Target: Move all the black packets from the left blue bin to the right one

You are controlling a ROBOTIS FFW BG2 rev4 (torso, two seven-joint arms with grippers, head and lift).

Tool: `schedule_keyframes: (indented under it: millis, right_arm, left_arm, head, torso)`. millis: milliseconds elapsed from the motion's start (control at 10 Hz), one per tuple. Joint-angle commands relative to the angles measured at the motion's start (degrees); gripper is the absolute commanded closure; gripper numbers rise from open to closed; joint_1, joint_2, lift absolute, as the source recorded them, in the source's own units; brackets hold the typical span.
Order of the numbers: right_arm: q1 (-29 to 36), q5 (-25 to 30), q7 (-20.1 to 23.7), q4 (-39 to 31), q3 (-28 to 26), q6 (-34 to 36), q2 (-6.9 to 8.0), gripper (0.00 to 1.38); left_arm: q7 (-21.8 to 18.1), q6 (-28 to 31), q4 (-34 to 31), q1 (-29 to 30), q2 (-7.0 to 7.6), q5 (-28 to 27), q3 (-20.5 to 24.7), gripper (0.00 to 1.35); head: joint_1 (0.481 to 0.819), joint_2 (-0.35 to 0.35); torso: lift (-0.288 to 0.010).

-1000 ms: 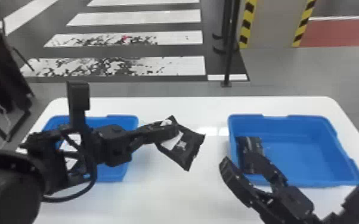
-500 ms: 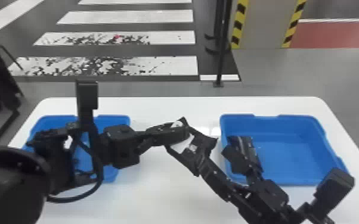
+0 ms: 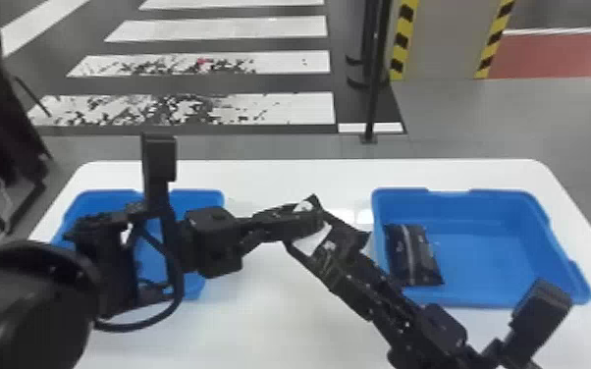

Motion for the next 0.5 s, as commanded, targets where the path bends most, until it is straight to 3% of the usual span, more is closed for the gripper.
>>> schedule_keyframes:
  millis: [0,100,200,300,400]
  right_arm:
    - [-0.01,-0.12,0.17,0.13,0.0,0.08,0.0,1.27]
    - [-0.01,-0.01,0.26,0.13,0.0,-0.2,0.0,1.27]
    - [-0.15,-0.01,0.26,-0.01,0.0,-0.2,0.0,1.27]
    - [-0.15,-0.01,0.26,0.13,-0.23,-0.34,0.0,1.27]
    - [-0.29,0.11,0.26,0.27,-0.69,-0.2,0.0,1.27]
  left_arm:
    - [0.07,0.0,-0.03,0.0,-0.07,0.2,-0.09,1.21]
    - [0.16,-0.28,0.11,0.14,-0.07,0.43,-0.09,1.21]
    - [1.39,-1.26,0.25,1.13,-0.34,2.26,0.71,1.01]
    - [1.74,-2.81,1.1,2.67,-0.95,3.86,3.0,0.64]
    - [1.74,-5.48,1.1,4.36,-1.04,4.66,5.05,0.43]
  head:
    - [0.695,0.069]
    - [0.695,0.069]
    - [0.695,0.068]
    - [0.695,0.069]
    - [0.695,0.075]
  torso:
    - [-0.154]
    - [-0.154]
    - [-0.154]
    - [-0.154]
    - [-0.154]
